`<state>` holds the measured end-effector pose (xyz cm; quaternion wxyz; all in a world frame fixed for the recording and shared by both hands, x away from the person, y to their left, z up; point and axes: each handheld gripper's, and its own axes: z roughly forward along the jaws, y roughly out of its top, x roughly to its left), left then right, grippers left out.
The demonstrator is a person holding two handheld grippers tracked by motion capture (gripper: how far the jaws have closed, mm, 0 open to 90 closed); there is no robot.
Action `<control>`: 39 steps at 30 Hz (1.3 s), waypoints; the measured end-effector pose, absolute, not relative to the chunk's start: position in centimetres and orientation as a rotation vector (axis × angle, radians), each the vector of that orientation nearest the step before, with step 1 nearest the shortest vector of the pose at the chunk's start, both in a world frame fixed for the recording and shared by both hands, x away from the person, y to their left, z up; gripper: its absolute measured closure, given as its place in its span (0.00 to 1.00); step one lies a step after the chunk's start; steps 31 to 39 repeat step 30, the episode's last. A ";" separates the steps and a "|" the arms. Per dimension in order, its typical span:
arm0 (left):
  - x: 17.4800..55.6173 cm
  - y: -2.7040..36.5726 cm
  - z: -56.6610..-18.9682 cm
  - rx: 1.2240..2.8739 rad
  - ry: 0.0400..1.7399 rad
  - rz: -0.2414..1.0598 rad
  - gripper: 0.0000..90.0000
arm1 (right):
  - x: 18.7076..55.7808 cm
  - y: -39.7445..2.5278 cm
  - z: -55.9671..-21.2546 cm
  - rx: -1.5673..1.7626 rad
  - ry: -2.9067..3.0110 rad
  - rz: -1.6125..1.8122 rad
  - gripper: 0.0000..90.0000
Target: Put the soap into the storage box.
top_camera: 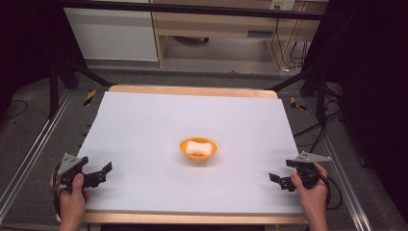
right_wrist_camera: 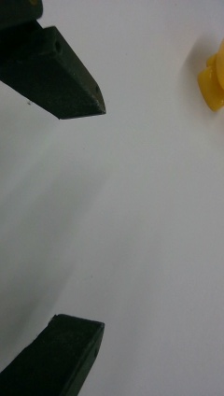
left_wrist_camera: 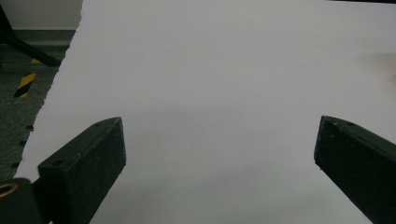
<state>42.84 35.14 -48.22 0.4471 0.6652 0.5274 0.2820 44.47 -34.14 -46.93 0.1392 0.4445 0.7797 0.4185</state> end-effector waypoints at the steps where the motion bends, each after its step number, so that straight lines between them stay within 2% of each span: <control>1: 42.8 35.1 -48.2 1.643 1.307 0.694 0.02 | 44.4 -34.4 -47.0 1.289 2.236 1.218 0.01; 17: 42.8 35.2 -48.2 1.641 1.310 0.692 0.02 | 42.3 -38.2 -47.8 1.378 2.076 1.326 0.01; 39: 42.9 35.2 -48.2 1.636 1.312 0.691 0.02 | 41.9 -38.7 -48.3 1.392 2.013 1.350 0.01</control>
